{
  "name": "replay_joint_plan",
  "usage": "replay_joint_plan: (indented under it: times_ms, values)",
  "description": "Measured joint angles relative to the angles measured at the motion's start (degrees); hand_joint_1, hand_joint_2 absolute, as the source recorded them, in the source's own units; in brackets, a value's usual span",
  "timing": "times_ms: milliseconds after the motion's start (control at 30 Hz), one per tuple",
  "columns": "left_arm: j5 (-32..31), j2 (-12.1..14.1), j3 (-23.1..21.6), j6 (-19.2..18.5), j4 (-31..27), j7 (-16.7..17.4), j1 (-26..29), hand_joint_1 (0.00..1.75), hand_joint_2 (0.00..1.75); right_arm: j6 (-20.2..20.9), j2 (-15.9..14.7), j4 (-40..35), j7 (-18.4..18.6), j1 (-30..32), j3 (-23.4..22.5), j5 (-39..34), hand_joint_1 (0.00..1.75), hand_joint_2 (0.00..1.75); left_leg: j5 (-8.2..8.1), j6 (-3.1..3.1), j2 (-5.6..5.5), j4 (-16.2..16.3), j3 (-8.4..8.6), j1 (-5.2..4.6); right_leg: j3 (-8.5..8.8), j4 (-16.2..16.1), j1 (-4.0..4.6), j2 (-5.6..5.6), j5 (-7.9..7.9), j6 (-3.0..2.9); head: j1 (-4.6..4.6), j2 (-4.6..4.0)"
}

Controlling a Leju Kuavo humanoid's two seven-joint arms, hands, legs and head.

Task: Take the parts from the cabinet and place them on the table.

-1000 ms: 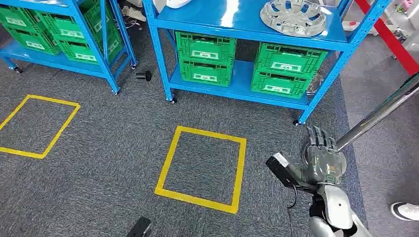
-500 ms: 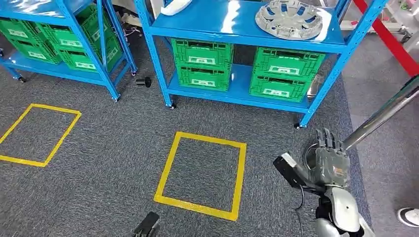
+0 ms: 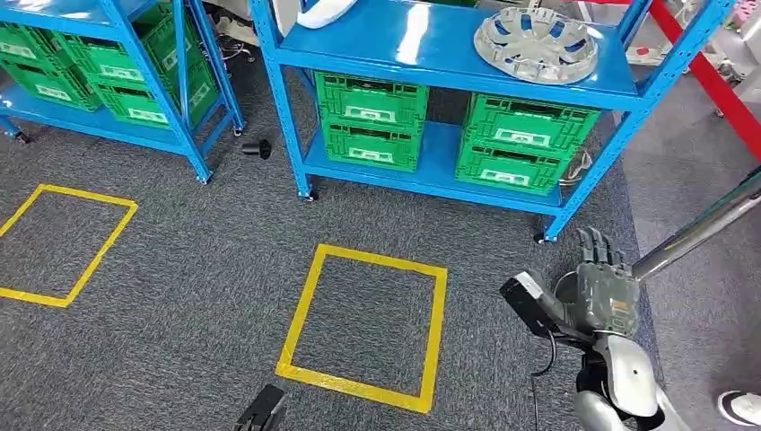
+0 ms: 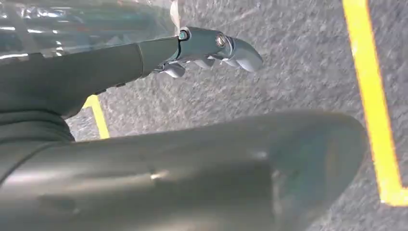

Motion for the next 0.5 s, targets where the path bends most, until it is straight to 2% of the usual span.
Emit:
replay_joint_plan:
  times_ms: [33,67,100,133,167,200,233,267,300,367,400,433,467,500]
  values:
    - [0.0,-0.1,0.0,0.0,0.0,0.0,-0.1,0.0,0.0,0.0,0.0,0.1,-0.1,0.1,0.0,-0.1,0.0,0.0,-0.26,0.11,0.0,0.0,0.19,-0.08,-2.93,4.8,0.0,0.0,-1.58,0.09,0.02,0.0]
    - [0.0,-0.1,0.0,0.0,0.0,0.0,-0.1,0.0,0.0,0.0,0.0,0.3,-0.1,0.1,0.0,-0.2,0.0,0.0,-0.51,0.17,0.0,0.0,0.45,-0.17,-5.43,8.3,0.0,0.0,-2.08,0.11,0.09,0.0]
    - [0.0,-0.2,0.0,0.0,0.0,0.0,0.0,0.0,0.0,0.0,0.0,0.4,-0.2,0.2,0.1,-0.3,0.0,0.0,-0.85,0.18,-0.02,0.0,0.88,-0.24,-6.61,8.9,0.01,0.0,-0.98,0.02,0.11,0.02]
    - [0.0,-0.2,0.0,0.0,0.0,0.1,0.0,0.0,0.0,0.0,0.0,0.5,-0.2,0.1,0.1,-0.4,0.0,0.0,-1.26,0.11,-0.09,0.0,1.46,-0.29,-6.36,6.8,0.05,0.0,1.66,-0.16,0.13,0.0]
    - [0.0,-0.2,0.0,0.0,0.0,0.1,0.0,0.0,0.0,-0.1,0.0,0.6,-0.2,0.1,0.0,-0.4,0.0,0.0,-1.69,0.02,-0.14,0.0,2.18,-0.35,-5.07,2.8,0.1,0.0,5.05,-0.48,0.17,0.0]
    - [0.0,-0.3,0.0,0.0,0.0,0.1,-0.1,0.0,0.0,-0.2,0.0,0.7,-0.2,0.0,0.0,-0.4,0.0,0.0,-2.22,-0.1,-0.16,0.0,3.01,-0.41,-3.09,-2.7,0.17,0.0,8.72,-0.87,0.26,0.0]
    - [0.0,-0.3,0.0,0.0,0.0,0.1,0.0,0.0,0.0,-0.2,0.0,0.8,-0.3,0.0,0.0,-0.5,0.0,0.0,-2.73,-0.28,-0.16,-0.1,3.39,-0.34,-1.53,-5.7,0.3,0.02,9.55,-1.27,0.24,0.0]
    - [0.0,-0.4,0.0,0.1,0.0,0.1,-0.3,0.0,0.0,-0.3,0.0,0.9,-0.4,0.0,0.1,-0.5,0.0,0.0,-2.96,-0.65,-0.17,-0.3,3.32,-0.67,-1.14,-5.9,0.7,-0.14,8.82,-1.34,0.2,0.0]
    - [0.1,-0.4,0.0,0.1,0.0,0.2,-0.3,0.0,0.0,-0.4,-0.2,0.9,-0.4,-0.2,0.1,-0.5,0.0,0.0,-2.96,-1.04,-0.18,-0.3,3.39,-0.47,-0.3,-7.8,0.75,-0.08,7.81,-1.68,0.56,0.0]
    - [0.0,-0.5,-0.1,0.0,0.0,0.2,-0.4,0.0,0.0,-0.7,-0.2,0.9,-0.4,-0.3,0.0,-0.6,0.0,0.0,-3.01,-1.7,-0.02,-0.9,3.6,-0.3,-0.51,-7.7,0.96,0.16,7.57,-2.05,0.44,0.0]
    - [0.0,-0.5,-0.1,0.1,0.0,0.3,-0.5,0.0,0.0,-0.9,-0.3,0.9,-0.4,-0.3,0.0,-0.6,0.0,0.0,-3.28,-2.16,-0.02,-1.1,4.12,-0.46,0.0,-8.4,0.71,0.21,7.63,-2.32,0.44,0.0]
    - [0.0,-0.4,-0.1,0.1,0.0,0.3,-0.5,0.0,0.0,-0.9,-0.3,0.9,-0.4,-0.2,-0.1,-0.6,0.0,0.0,-3.79,-2.36,-0.01,-0.7,4.04,-0.42,0.82,-9.0,0.33,0.15,7.67,-2.52,0.33,0.0]
    - [0.0,-0.4,-0.1,0.1,0.0,0.2,-0.6,0.0,0.0,-1.0,-0.3,0.9,-0.5,-0.4,-0.1,-0.6,0.0,0.0,-4.75,-2.6,0.05,1.4,3.23,-0.43,1.47,-9.4,0.19,0.03,7.42,-2.91,0.05,0.0]
    - [0.0,-0.5,-0.1,0.1,0.0,0.2,-0.6,0.0,0.0,-1.0,-0.3,0.9,-0.5,-0.4,-0.1,-0.6,0.0,0.0,-6.39,-2.8,0.06,5.7,1.09,-0.3,1.9,-9.5,0.19,-0.01,7.22,-3.17,-0.2,0.0]
